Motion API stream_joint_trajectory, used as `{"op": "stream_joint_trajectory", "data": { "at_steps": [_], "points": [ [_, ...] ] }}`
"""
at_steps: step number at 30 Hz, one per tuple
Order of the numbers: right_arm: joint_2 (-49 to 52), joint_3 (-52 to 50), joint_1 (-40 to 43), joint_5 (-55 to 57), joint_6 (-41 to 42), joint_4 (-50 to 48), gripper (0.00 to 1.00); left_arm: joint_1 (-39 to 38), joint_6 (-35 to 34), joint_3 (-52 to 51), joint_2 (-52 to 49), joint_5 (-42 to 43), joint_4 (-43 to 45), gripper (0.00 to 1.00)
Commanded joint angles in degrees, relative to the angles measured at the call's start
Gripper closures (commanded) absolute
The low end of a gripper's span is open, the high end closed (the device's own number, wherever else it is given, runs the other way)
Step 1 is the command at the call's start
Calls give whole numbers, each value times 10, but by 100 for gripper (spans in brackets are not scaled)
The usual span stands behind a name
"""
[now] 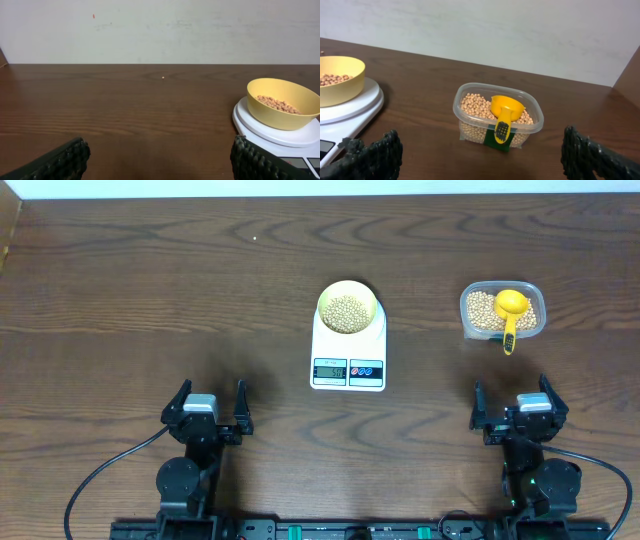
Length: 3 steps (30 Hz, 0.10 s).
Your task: Scoop item into bowl and weigh 50g on scale
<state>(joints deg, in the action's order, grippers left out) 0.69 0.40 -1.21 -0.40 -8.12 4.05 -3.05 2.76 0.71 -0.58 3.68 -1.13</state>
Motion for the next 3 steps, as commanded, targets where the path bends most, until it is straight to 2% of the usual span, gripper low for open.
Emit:
{"op": "stream_joint_trajectory", "data": {
  "at_steps": [1, 3],
  "points": [
    [-4, -1, -3, 1, 3, 3, 1, 2, -7, -5, 3, 1, -27, 8],
    [-4, -1, -3, 1, 3, 3, 1, 2, -7, -5, 3, 1, -27, 8]
  ]
}}
